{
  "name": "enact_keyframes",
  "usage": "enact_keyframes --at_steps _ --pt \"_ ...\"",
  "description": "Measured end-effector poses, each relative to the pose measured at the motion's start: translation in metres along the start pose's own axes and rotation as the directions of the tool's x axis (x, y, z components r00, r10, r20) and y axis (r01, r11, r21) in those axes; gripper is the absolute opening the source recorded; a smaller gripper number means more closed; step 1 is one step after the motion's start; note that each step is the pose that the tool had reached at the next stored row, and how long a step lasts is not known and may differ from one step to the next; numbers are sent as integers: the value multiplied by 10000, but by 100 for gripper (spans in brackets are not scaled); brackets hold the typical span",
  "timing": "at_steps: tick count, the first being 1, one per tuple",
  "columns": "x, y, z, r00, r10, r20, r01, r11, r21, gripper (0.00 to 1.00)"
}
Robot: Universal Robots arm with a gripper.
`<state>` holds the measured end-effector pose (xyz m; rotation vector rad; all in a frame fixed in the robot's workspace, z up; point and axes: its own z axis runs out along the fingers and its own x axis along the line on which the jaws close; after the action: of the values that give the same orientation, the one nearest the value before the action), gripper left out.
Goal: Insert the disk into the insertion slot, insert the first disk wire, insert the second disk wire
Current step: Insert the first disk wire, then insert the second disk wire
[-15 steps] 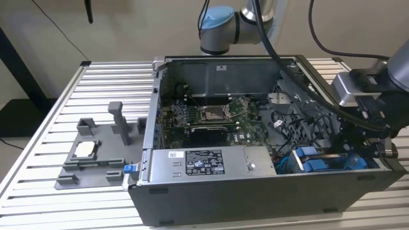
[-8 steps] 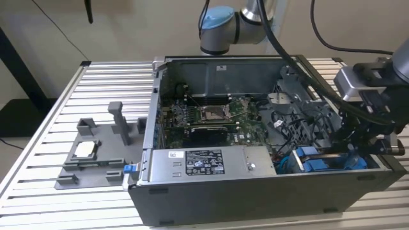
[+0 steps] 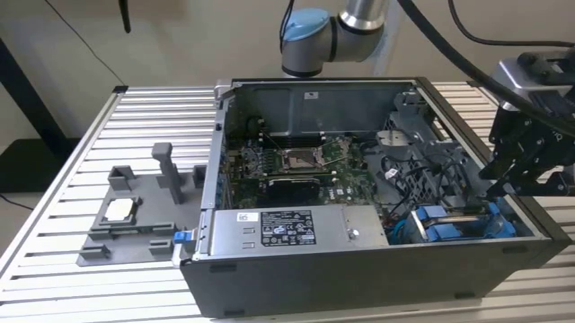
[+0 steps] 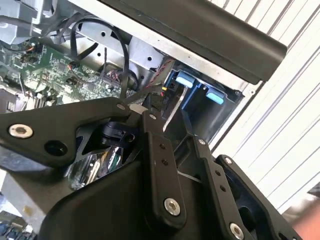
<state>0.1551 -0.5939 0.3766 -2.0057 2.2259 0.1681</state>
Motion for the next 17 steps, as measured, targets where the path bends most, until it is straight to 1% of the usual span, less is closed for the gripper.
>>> enact_keyframes --at_steps 1,2,5,8,12,17 --pt "-5 0 -22 10000 0 3 0 10000 -1 33" --pt "-10 0 -30 10000 -1 -5 0 10000 0 33" --pt "-10 0 -30 10000 -2 -31 2 10000 3 33" --pt "-14 0 -31 10000 -2 -44 2 10000 4 33" --pt "-86 9 -16 10000 16 -40 -16 10000 7 33" --pt "-197 21 3 10000 28 -42 -28 10000 9 33"
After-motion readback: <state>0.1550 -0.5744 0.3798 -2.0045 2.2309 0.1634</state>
